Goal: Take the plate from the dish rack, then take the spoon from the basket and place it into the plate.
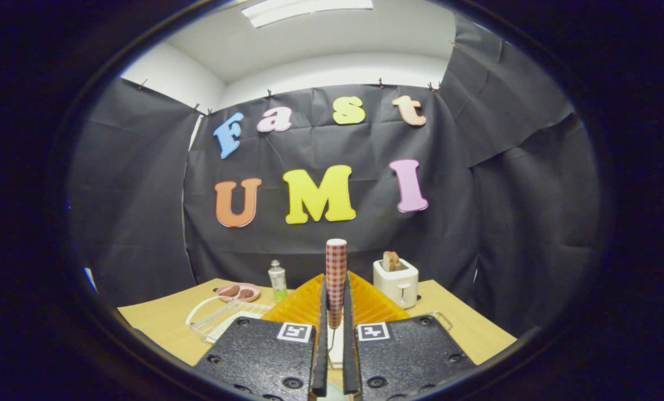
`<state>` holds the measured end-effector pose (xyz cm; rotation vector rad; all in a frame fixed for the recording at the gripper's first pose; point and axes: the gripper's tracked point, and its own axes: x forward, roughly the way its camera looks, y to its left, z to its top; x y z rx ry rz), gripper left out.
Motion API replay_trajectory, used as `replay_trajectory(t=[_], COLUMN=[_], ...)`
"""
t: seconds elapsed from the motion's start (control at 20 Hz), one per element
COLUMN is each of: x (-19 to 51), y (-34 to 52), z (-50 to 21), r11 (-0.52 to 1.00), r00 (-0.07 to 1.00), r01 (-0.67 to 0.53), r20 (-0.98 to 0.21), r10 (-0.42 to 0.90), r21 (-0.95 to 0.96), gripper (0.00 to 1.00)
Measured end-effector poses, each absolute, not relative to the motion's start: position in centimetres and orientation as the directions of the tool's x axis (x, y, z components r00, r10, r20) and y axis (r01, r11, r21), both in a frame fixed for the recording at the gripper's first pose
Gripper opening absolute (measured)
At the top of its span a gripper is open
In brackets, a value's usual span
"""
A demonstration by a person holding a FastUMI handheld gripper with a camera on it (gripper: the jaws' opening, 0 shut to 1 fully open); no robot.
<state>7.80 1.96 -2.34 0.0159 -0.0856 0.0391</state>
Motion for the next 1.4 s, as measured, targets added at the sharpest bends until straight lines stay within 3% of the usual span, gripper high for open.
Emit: replay_trajectory(t=[0.35,0.6,0.75,1.0,1.25,1.4], x=[4.0,4.0,4.8,4.7,3.3,2.8], y=[9.5,10.5,11.2,11.0,8.1,6.3], z=[-9.4,-12.7,-15.5,-15.7,-13.1,-13.0], r11=[0.995,0.996,0.997,0.998,0.997,0.995], r00=[0.995,1.0,0.999,0.999,0.999,0.997], r01=[-0.092,-0.014,0.0,-0.003,0.046,0.057], r20=[0.03,0.022,-0.052,-0.049,0.005,-0.046], r10=[0.091,0.012,0.004,0.006,-0.047,-0.054], r21=[0.035,0.09,0.077,0.066,0.059,0.078], gripper=[0.16,0.17,0.16,0.2,0.33,0.48])
